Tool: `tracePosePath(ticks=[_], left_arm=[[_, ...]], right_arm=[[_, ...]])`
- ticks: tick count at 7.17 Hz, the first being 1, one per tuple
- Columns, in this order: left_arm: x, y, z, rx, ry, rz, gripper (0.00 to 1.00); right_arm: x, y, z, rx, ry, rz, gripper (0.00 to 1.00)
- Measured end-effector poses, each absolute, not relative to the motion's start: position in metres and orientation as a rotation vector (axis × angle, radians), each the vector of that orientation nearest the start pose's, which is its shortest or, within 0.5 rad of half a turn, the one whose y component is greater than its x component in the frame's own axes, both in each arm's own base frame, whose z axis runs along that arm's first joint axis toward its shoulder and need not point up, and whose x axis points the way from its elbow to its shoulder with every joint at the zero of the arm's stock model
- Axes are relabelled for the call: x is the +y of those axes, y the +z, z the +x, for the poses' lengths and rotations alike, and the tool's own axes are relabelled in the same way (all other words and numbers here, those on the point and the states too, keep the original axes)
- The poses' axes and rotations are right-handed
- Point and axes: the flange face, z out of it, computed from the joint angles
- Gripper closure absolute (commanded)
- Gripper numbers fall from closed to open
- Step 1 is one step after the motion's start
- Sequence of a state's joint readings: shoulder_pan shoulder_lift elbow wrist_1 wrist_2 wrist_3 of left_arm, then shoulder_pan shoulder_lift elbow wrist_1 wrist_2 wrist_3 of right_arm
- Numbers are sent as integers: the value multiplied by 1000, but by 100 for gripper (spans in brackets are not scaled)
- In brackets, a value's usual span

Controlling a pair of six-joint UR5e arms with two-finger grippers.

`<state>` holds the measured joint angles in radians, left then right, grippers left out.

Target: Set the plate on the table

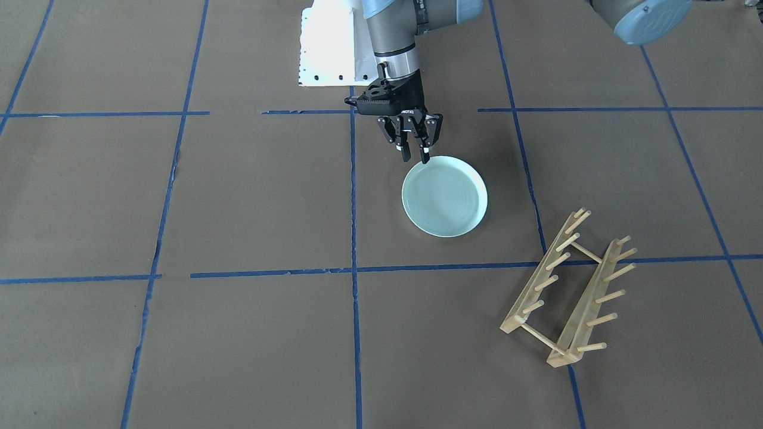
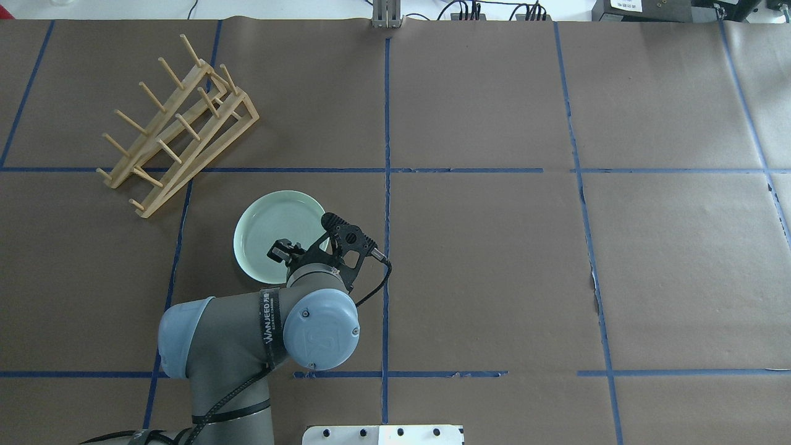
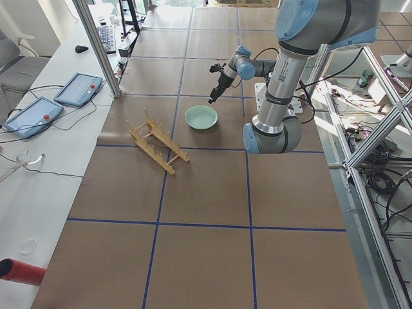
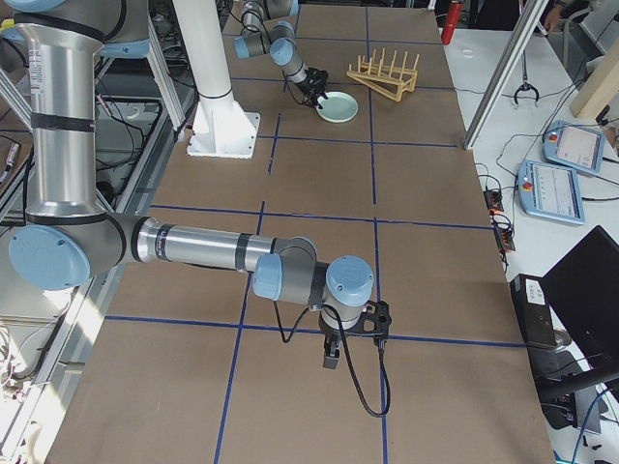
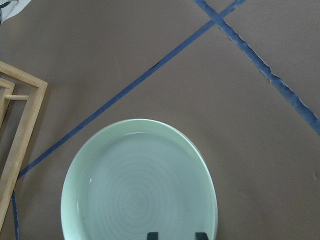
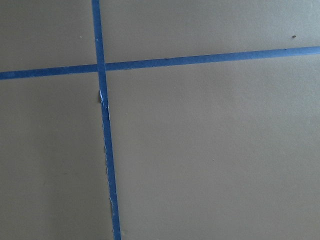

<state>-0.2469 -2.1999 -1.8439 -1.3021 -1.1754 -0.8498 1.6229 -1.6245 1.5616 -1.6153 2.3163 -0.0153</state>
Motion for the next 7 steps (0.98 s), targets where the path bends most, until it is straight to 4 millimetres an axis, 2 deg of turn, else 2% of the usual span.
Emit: tracePosePath(ticks=[2, 4, 5, 6, 7], left_arm=[[-318, 197, 556, 417, 314, 647, 0], [-316, 161, 523, 512, 279, 680, 0], [-324, 147, 505, 558, 255, 674, 0], [-344, 136, 483, 606, 229, 643, 0], [-374, 127, 454, 643, 205, 615, 0]], right_arm=[[-456, 695, 90, -748, 75, -77, 0], [-456, 695, 90, -748, 75, -77, 0], [-456, 695, 90, -748, 75, -77, 0], [-456, 695, 90, -748, 75, -77, 0], [-456, 695, 90, -748, 75, -77, 0]])
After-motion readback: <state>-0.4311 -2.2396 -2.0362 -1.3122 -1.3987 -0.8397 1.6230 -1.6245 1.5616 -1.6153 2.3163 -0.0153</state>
